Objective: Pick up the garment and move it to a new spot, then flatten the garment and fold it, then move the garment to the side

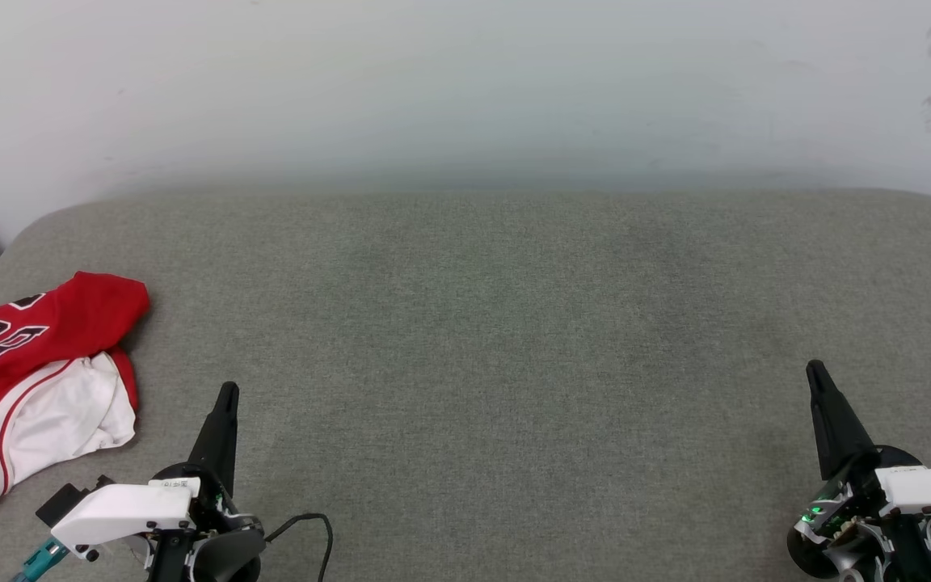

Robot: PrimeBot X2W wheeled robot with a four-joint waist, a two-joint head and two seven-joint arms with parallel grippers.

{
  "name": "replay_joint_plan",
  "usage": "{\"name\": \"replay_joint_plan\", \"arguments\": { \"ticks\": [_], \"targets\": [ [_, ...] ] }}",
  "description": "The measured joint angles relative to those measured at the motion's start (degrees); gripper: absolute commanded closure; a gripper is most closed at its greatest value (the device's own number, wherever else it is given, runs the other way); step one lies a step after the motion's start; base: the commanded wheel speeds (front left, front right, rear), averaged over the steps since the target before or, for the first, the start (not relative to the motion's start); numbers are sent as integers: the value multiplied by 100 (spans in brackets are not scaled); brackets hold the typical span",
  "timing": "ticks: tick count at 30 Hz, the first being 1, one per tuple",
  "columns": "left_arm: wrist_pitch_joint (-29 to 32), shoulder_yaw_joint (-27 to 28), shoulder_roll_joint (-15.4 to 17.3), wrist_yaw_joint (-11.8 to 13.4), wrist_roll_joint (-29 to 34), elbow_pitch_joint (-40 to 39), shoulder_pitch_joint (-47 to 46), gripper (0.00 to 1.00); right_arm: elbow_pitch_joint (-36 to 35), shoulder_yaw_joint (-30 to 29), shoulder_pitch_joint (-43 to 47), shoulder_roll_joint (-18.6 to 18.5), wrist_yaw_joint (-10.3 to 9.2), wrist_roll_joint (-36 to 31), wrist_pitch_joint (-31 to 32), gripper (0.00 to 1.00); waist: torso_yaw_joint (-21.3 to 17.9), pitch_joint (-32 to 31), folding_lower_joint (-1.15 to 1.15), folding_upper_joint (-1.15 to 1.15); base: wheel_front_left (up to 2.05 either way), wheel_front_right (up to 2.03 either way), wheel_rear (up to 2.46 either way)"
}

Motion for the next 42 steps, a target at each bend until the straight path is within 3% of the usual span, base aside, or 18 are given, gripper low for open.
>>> {"name": "replay_joint_plan", "arguments": {
  "ticks": [21,22,42],
  "targets": [
    [0,0,0,0,0,0,0,100,0,0,0,0,0,0,0,100,0,0,0,0,0,0,0],
    [-2,-3,-2,0,0,31,12,0,26,2,16,0,0,2,0,0,0,0,0,0,0,0,0],
    [-532,-643,-11,2,264,-266,141,0,-174,276,244,-20,-1,-259,-508,0,1,-2,0,0,0,0,0]
  ]
}}
